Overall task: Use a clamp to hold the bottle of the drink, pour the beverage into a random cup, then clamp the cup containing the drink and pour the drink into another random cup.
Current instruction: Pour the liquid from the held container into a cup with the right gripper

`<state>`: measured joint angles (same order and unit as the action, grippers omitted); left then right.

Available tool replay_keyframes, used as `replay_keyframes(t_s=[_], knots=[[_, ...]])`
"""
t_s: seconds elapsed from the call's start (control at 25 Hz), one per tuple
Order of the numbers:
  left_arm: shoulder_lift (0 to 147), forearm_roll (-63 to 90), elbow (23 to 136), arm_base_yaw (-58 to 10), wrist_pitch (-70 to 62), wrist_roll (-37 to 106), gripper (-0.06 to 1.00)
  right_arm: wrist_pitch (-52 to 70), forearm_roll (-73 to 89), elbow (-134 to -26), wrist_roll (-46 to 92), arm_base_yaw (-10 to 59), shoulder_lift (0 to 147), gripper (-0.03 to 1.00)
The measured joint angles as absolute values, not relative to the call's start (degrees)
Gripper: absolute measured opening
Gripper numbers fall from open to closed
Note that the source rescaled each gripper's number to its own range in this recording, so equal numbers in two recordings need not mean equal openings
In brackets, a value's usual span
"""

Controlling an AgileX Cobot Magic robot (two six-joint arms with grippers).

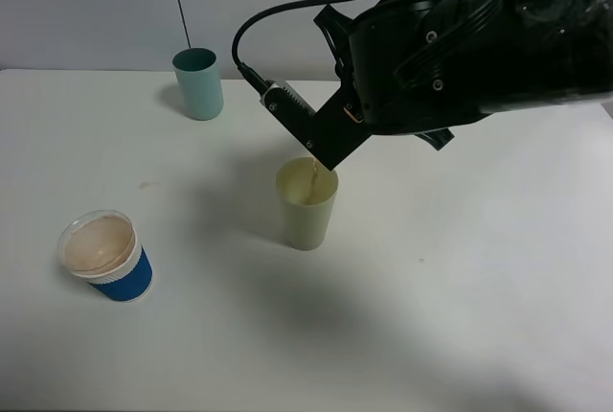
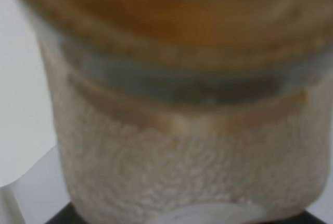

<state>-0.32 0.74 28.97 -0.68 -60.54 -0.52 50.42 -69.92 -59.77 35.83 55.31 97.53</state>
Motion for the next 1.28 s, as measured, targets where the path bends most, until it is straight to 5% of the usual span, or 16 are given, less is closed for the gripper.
replay_keyframes(t_s=[1.28], knots=[[-0.32, 0.74, 28.97, -0.68, -60.54, -0.52, 0.87, 49.77, -72.9, -59.77, 35.98, 55.51, 99.55, 0.01]])
